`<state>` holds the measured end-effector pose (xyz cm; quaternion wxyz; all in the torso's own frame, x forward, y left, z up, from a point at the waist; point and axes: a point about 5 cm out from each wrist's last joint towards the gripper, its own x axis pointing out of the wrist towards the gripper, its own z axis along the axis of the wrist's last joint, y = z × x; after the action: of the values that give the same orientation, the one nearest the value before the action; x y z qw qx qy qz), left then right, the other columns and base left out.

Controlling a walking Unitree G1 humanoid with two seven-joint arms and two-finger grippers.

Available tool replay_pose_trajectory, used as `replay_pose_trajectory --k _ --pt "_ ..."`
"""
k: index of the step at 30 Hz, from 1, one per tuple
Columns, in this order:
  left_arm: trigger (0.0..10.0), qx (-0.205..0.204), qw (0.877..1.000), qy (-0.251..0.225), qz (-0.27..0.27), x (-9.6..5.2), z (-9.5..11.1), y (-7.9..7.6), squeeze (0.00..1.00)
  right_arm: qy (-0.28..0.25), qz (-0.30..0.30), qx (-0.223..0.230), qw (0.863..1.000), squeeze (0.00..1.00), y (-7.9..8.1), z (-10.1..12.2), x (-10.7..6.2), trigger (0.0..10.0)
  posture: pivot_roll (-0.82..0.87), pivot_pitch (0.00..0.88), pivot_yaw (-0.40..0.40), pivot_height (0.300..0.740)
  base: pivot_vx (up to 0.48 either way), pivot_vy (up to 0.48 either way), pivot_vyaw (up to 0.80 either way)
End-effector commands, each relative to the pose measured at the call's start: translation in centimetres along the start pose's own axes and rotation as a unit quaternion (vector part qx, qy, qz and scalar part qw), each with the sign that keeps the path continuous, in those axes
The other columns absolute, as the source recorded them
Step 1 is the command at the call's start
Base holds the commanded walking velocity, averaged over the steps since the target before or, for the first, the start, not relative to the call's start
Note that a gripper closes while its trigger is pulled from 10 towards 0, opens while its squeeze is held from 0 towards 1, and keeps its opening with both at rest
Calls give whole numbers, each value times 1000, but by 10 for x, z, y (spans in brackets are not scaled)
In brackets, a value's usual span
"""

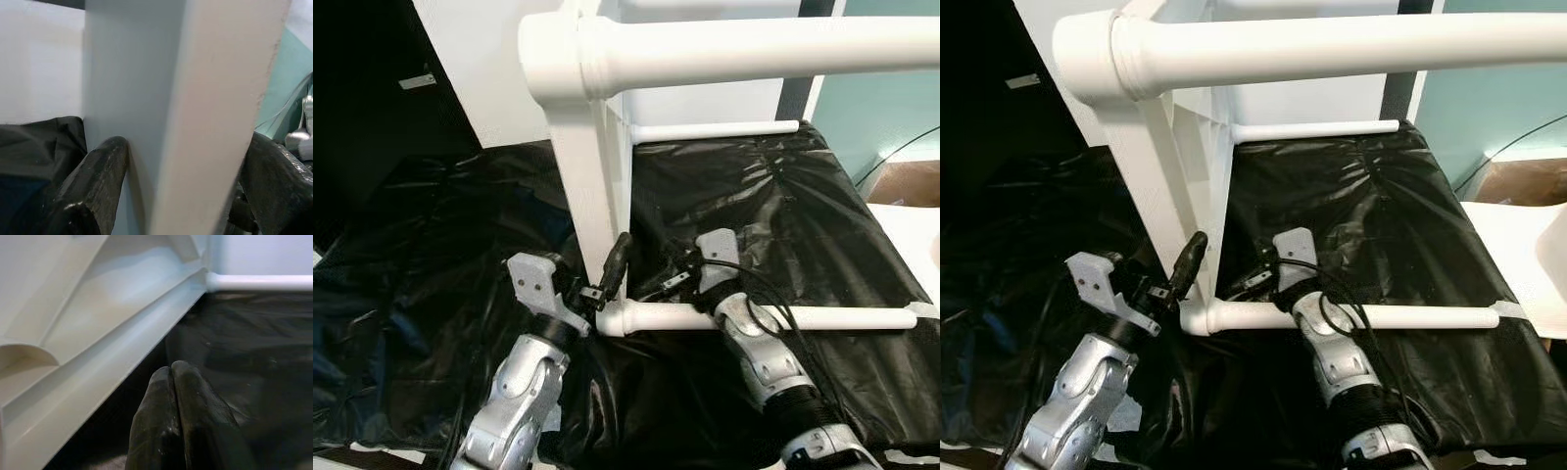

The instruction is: Building children table

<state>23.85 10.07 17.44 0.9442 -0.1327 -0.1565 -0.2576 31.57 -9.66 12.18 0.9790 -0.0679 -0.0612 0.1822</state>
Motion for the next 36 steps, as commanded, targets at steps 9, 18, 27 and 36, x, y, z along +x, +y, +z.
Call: replay_pose_trajectory --k 9,18,27,36 --pt "10000 30 997 -6 -69 18 5 -12 0 5 -25 -11 1000 0 -14 8 -4 10000 -27 0 109 740 0 0 0" --pt "10000 113 993 29 25 31 5 -4 0 49 -86 -72 992 0 -16 4 3 10000 -17 0 101 740 0 0 0" --pt "10000 118 983 48 134 28 5 19 0 25 -105 -96 990 0 -10 15 15 10000 4 0 90 740 0 0 0" --pt "10000 64 983 5 172 31 20 25 0 24 -99 -106 989 0 -7 15 18 10000 18 0 77 740 0 0 0"
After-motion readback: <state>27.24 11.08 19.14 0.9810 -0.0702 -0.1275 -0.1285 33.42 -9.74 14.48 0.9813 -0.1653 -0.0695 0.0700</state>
